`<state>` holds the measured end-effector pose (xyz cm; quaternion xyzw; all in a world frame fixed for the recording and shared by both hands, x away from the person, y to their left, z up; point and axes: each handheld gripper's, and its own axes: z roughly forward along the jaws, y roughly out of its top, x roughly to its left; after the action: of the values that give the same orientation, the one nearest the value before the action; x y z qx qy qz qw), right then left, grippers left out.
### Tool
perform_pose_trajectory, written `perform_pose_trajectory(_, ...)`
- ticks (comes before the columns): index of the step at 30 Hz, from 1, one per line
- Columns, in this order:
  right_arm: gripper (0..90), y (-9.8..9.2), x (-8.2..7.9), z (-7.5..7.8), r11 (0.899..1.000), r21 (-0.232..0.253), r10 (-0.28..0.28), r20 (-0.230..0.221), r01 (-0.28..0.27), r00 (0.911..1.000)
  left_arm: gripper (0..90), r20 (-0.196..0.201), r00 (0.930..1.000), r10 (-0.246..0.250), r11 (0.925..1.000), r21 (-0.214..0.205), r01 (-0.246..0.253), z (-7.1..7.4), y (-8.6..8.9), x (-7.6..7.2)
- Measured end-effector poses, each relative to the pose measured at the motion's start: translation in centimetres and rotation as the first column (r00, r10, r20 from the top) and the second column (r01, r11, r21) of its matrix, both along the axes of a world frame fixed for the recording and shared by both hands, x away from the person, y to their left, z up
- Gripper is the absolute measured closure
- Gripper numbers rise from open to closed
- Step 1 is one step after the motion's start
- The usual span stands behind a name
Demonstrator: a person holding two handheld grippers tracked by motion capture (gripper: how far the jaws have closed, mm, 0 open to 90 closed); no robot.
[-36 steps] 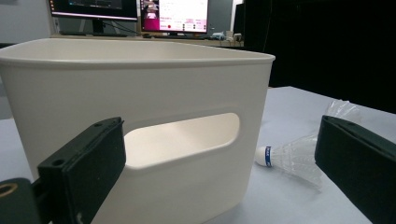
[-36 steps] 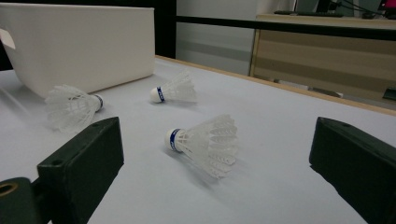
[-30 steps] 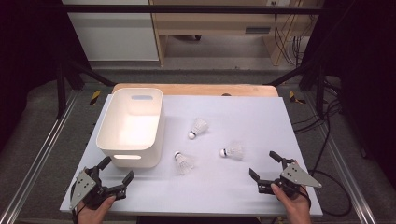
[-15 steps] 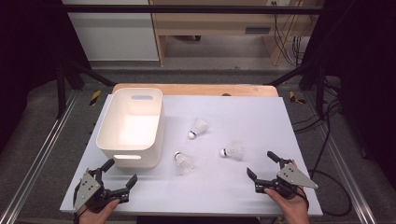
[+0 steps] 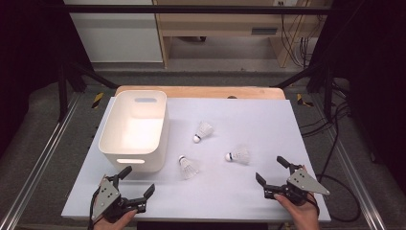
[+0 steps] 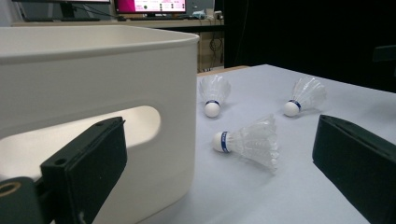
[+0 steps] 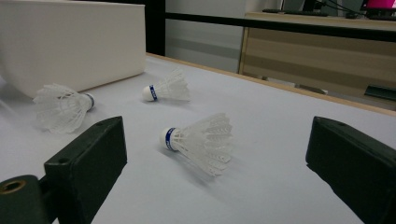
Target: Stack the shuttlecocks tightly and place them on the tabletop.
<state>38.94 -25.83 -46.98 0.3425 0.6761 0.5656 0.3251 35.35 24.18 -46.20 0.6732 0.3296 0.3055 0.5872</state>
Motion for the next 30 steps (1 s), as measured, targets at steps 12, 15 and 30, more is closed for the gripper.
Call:
perform_pose_trajectory(12, 5.3, 0.4, 0.2, 0.1, 1.0, -0.019, 0.004, -0.001, -0.004, 1.0, 3.7, -0.064, 0.9976, -0.028, 0.9964, 0.078, 0.033, -0.3, -2.2, -0.5)
perform_pose_trajectory(15, 5.3, 0.4, 0.2, 0.2, 1.0, -0.018, 0.004, 0.01, -0.004, 0.9999, 3.7, -0.068, 0.9973, -0.027, 0.9958, 0.085, 0.032, 0.1, -2.4, -0.4)
perform_pose_trajectory(30, 5.2, 0.4, 0.1, 0.0, 1.0, -0.01, 0.02, -0.002, -0.02, 0.9998, 7.1, -0.128, 0.9902, -0.055, 0.9829, 0.167, 0.077, 1.6, -6.4, 1.5)
